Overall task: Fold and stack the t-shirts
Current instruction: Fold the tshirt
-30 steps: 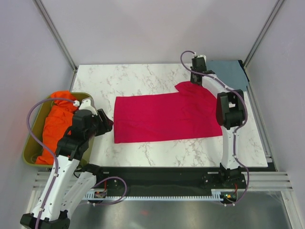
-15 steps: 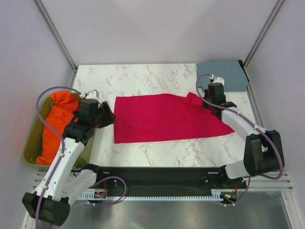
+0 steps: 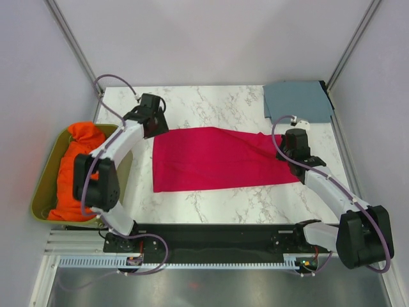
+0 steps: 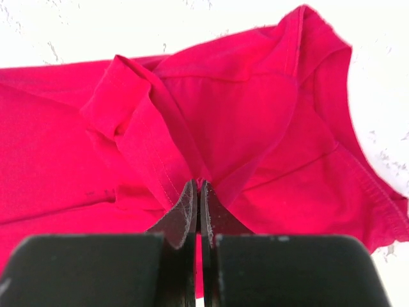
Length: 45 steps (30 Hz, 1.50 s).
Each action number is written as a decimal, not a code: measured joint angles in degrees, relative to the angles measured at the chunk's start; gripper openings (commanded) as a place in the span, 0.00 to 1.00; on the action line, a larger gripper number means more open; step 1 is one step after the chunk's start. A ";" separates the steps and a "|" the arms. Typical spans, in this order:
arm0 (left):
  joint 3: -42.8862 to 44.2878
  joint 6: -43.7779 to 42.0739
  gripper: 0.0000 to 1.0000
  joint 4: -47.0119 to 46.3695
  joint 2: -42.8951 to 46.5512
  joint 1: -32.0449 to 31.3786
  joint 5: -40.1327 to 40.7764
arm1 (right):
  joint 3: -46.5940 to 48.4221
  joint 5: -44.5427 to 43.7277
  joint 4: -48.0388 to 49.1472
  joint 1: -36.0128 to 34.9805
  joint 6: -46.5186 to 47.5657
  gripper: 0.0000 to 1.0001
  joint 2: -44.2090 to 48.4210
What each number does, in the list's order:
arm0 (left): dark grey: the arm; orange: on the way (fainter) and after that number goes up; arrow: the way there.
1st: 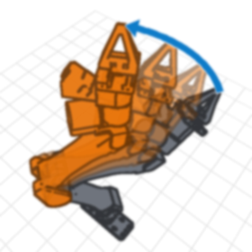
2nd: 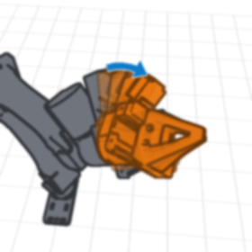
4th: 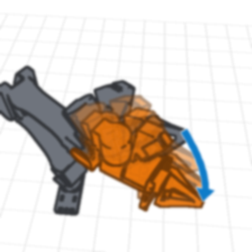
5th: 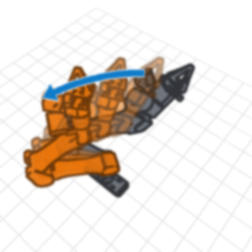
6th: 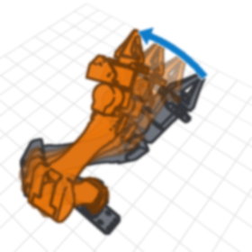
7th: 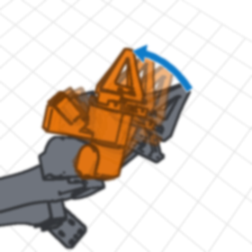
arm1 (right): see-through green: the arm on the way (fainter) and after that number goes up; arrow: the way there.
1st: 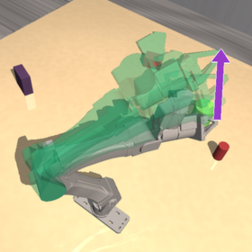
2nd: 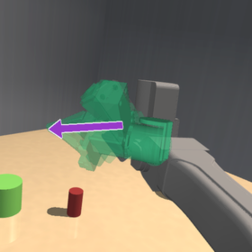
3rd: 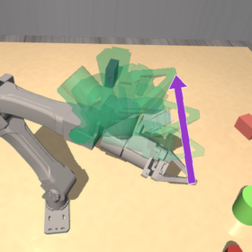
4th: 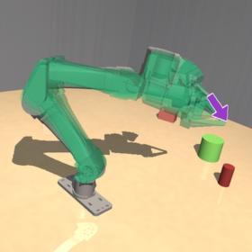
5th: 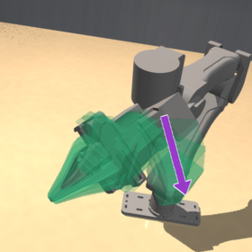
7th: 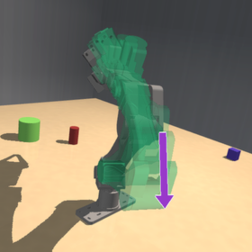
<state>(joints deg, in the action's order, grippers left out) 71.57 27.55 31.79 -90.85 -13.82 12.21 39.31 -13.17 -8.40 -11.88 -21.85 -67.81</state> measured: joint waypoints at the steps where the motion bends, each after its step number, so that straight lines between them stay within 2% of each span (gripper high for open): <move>1: 2.03 0.00 0.61 -0.57 -3.06 0.00 0.44 | -0.37 0.20 0.04 0.00 -0.33 0.00 0.04; 6: 16.09 0.02 0.61 0.61 -20.76 0.63 2.82 | -1.70 1.60 0.09 0.00 -1.09 0.00 0.17; 11: 26.64 0.04 0.62 2.58 -33.27 1.90 4.28 | -2.69 4.00 0.17 0.00 -1.14 0.00 0.85; 15: 28.72 0.87 0.62 4.79 -36.39 2.86 5.29 | -3.78 5.57 0.22 0.00 -1.09 0.00 2.08; 24: 29.75 3.30 0.61 6.69 -37.24 3.96 5.86 | -4.24 6.05 0.22 0.00 -0.90 0.00 2.23; 27: 30.21 3.54 0.55 6.75 -37.64 3.96 5.81 | -4.24 6.03 0.24 -0.02 -0.90 0.00 2.16; 30: 31.63 3.52 0.42 6.88 -38.56 3.93 5.73 | -4.26 5.99 0.22 0.00 -0.90 0.00 2.12; 31: 32.17 3.54 0.33 6.86 -38.93 3.89 5.70 | -4.26 5.97 0.24 0.00 -0.90 0.00 2.12; 33: 32.87 3.65 0.23 6.84 -39.36 3.80 5.64 | -4.26 5.84 0.24 0.00 -0.90 0.00 2.12; 34: 32.98 3.61 0.10 6.82 -39.52 3.76 5.60 | -4.26 5.81 0.24 0.00 -0.90 0.00 2.12; 36: 33.05 3.61 0.02 6.84 -39.52 3.72 5.53 | -4.26 5.73 0.22 0.00 -0.90 0.00 2.12; 41: 33.05 3.50 0.02 6.84 -39.50 3.74 5.22 | -4.24 4.66 -0.09 0.00 -0.92 0.00 2.12; 45: 33.05 3.45 0.02 7.19 -39.15 3.74 4.24 | -1.64 0.55 -4.07 1.05 -1.16 0.00 1.97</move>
<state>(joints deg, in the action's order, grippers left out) 104.62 31.00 38.98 -129.99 -10.09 16.45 37.67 -12.62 -12.47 -10.83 -23.00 -65.84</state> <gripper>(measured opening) 0.039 0.018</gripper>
